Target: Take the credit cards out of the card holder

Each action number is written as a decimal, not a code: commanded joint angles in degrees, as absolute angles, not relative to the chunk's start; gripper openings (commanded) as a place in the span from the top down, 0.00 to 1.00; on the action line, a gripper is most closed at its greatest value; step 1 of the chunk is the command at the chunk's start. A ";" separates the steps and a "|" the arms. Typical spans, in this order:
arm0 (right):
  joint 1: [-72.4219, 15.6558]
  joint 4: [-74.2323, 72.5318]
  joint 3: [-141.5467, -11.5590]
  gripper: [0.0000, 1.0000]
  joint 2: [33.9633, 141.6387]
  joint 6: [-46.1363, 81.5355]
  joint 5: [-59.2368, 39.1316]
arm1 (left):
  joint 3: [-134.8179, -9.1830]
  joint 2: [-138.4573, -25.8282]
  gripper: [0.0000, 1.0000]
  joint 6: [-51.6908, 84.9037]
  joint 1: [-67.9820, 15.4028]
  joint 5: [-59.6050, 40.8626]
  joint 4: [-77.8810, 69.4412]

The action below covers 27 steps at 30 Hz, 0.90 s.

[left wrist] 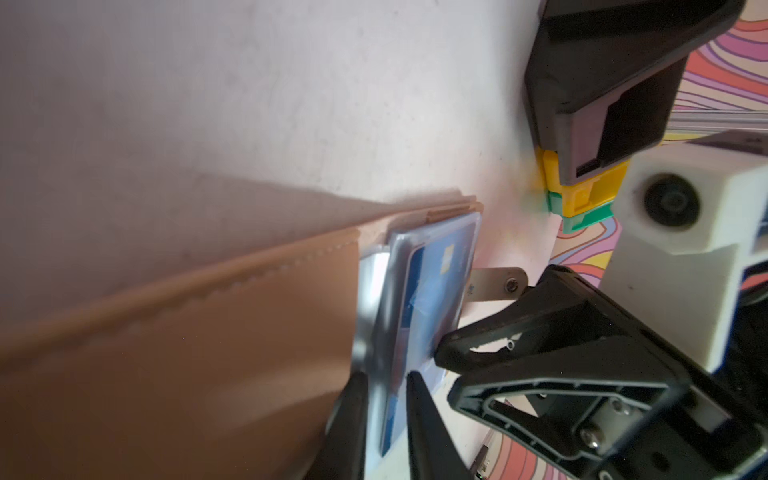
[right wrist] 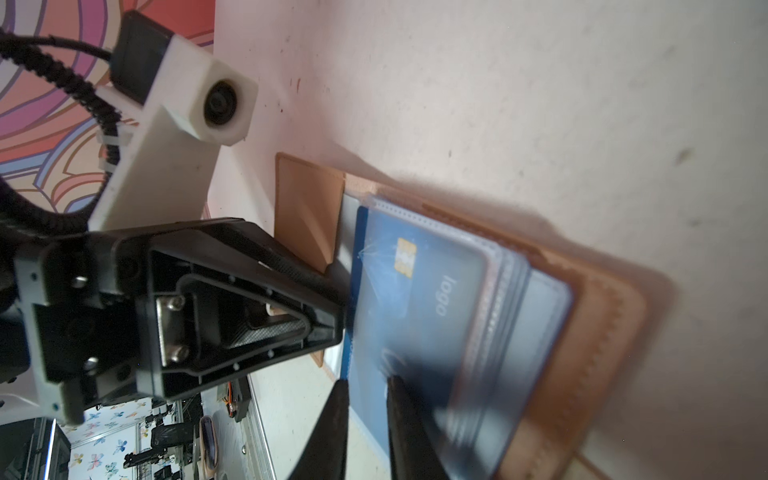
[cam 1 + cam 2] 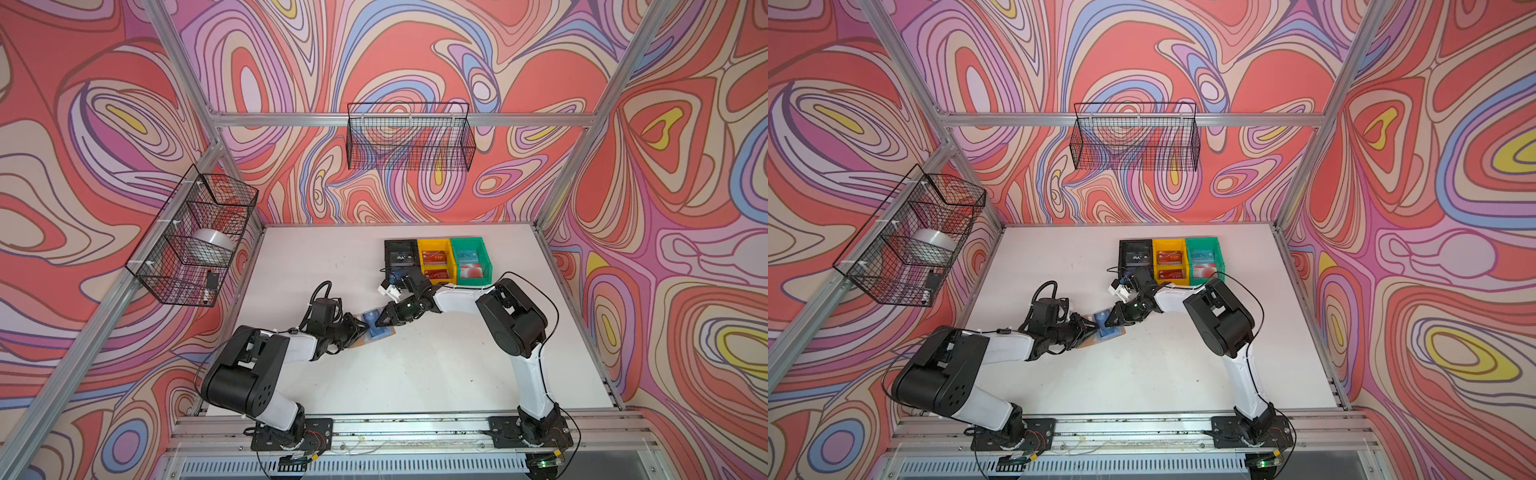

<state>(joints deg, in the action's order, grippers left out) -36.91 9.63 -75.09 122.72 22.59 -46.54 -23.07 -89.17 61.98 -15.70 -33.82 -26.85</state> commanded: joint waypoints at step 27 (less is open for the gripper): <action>-34.72 26.02 -83.95 0.80 125.74 17.92 -39.07 | -21.71 -88.77 0.77 62.19 -13.63 -35.06 -27.95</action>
<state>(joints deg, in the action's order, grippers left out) -34.76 23.75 -82.61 123.72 19.14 -40.73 -22.70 -90.39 63.02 -14.26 -35.42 -30.30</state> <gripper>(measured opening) 0.200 0.225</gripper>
